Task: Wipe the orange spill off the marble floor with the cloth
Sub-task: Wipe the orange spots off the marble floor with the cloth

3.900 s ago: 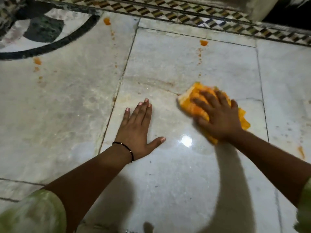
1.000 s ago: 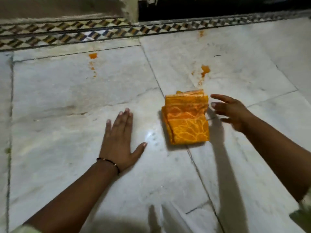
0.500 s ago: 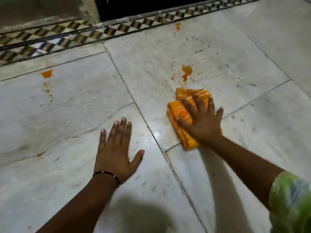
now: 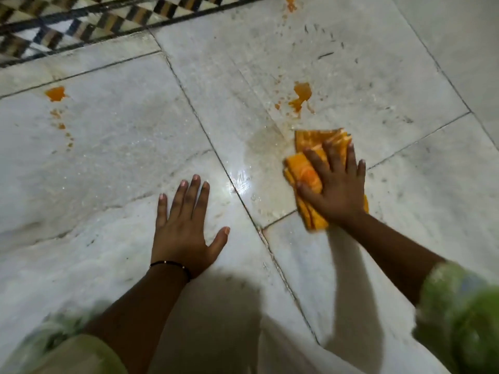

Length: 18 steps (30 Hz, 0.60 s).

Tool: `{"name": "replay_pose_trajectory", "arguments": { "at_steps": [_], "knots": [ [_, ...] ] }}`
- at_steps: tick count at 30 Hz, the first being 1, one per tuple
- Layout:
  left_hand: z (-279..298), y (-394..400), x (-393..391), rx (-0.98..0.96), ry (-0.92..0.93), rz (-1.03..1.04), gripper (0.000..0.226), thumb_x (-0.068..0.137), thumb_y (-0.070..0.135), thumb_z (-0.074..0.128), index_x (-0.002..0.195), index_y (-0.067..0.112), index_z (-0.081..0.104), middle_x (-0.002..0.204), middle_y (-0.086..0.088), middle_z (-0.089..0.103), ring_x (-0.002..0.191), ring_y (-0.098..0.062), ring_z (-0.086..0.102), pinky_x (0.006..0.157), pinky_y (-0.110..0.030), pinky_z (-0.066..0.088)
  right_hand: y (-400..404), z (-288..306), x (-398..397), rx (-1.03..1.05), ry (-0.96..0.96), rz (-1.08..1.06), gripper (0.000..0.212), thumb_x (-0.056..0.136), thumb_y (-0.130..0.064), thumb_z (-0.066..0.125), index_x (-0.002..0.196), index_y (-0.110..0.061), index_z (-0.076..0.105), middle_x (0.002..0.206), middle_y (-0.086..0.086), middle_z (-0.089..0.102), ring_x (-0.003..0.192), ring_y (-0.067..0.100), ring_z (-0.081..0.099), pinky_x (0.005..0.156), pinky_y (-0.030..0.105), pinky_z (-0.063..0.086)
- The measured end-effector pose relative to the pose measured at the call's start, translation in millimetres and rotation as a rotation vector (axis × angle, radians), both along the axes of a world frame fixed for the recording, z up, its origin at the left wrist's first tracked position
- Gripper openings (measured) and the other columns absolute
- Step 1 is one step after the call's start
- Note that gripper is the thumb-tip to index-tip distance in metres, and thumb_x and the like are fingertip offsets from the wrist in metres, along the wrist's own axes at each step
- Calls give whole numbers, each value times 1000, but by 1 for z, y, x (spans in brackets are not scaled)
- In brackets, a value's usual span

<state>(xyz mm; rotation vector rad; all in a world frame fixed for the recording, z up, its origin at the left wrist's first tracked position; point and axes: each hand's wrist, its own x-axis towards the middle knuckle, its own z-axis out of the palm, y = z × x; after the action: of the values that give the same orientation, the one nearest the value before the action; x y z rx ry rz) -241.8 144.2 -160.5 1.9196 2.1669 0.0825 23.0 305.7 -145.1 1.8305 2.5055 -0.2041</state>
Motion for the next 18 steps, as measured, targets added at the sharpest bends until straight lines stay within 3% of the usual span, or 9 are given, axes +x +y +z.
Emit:
{"name": "replay_pose_trajectory", "arguments": {
  "at_steps": [3,7,10,14,18],
  "knots": [
    [-2,-1,0,17,-16,18,85,84,62,32,152,16,9,161,-2,2,147,-20,2,118,-50,3,33,-3,-54,-28,-51,-116,84,76,-83,21,150,-44,7,162,5,4,144,43,-14,110,64,-8],
    [-2,1,-1,28,-16,18,85,84,63,30,152,17,9,160,-2,4,147,-21,4,117,-50,2,-16,-3,-76,-30,-90,333,86,76,-82,25,150,-43,6,162,4,3,143,43,-17,111,64,-9],
    [-1,0,-1,23,-20,16,84,84,63,29,152,16,11,160,-4,5,147,-22,5,117,-50,1,-66,1,-27,-90,-94,454,81,78,-78,29,149,-48,5,162,-3,0,144,38,-17,111,63,-4],
    [1,-1,-1,3,-27,9,83,86,62,28,152,15,10,160,-3,4,147,-22,3,118,-50,-1,-67,23,29,-362,-209,268,82,68,-82,19,136,-59,-21,157,-12,-23,140,31,-30,113,62,-3],
    [1,-2,0,2,-13,7,83,86,63,27,152,15,10,160,-3,4,147,-21,3,118,-50,0,-42,26,13,-427,-134,38,79,84,-71,42,141,-56,-10,159,-9,-21,140,37,-28,110,66,-5]
  ]
}}
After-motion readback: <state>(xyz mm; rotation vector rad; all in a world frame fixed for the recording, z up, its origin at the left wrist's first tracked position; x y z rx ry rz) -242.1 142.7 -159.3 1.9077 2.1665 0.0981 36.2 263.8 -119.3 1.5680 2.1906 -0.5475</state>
